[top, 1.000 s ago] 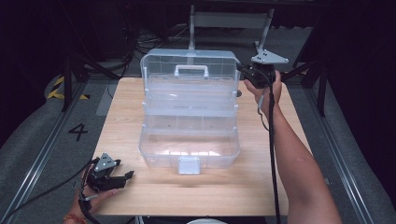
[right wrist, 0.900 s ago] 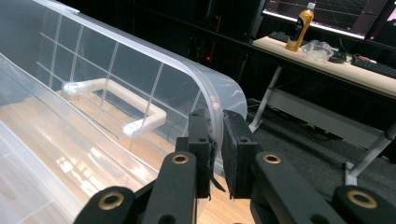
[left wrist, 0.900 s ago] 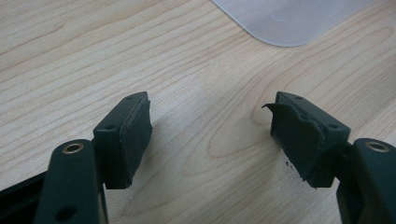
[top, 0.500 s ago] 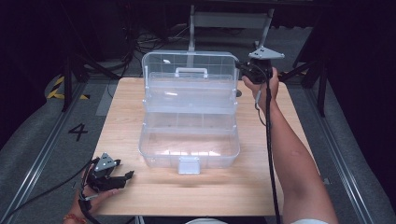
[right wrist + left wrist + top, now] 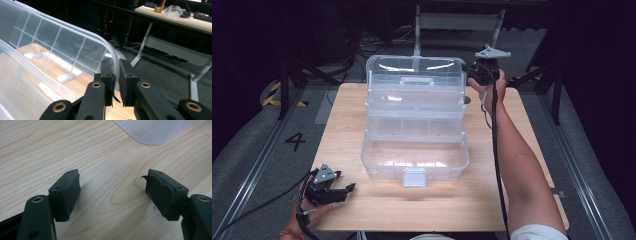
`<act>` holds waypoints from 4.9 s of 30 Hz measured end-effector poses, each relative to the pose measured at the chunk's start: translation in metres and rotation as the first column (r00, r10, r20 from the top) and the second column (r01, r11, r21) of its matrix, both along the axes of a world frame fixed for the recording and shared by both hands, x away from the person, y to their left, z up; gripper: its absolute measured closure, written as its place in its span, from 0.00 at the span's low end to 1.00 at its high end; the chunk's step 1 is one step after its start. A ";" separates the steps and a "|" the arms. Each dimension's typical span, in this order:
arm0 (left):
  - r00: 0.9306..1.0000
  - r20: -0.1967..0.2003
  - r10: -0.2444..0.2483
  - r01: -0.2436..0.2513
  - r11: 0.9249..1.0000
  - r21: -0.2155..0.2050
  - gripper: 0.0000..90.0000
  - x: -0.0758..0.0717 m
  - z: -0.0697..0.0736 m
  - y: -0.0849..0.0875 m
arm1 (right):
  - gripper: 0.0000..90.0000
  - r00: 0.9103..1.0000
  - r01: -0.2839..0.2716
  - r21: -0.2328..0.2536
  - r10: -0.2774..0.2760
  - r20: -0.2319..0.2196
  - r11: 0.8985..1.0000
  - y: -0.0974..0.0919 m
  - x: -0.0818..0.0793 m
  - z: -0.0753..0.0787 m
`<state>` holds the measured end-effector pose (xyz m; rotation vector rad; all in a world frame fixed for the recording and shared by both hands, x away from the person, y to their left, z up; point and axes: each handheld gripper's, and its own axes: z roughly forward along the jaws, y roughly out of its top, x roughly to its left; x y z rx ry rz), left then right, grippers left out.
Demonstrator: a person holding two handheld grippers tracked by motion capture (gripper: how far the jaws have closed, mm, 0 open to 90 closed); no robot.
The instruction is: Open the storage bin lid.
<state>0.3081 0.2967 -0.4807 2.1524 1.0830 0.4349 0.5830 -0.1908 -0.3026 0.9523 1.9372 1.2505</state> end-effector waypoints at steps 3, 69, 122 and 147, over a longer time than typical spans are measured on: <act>1.000 0.000 0.000 0.000 1.000 -0.002 0.31 0.000 0.000 0.000 | 0.92 1.000 0.007 -0.002 -0.007 -0.007 1.000 0.001 0.005 -0.004; 1.000 -0.006 -0.002 0.002 1.000 -0.006 0.30 0.000 0.000 0.000 | 0.94 0.982 0.079 -0.166 -0.105 -0.156 0.983 0.019 0.062 -0.054; 1.000 -0.003 -0.004 0.004 1.000 -0.005 0.30 0.000 0.000 0.000 | 0.81 0.977 0.080 -0.148 -0.107 -0.185 0.986 0.002 0.034 -0.045; 1.000 -0.002 -0.007 0.007 1.000 -0.001 0.30 0.000 0.000 0.000 | 0.73 0.991 0.017 -0.194 -0.043 -0.128 0.981 -0.020 -0.016 -0.032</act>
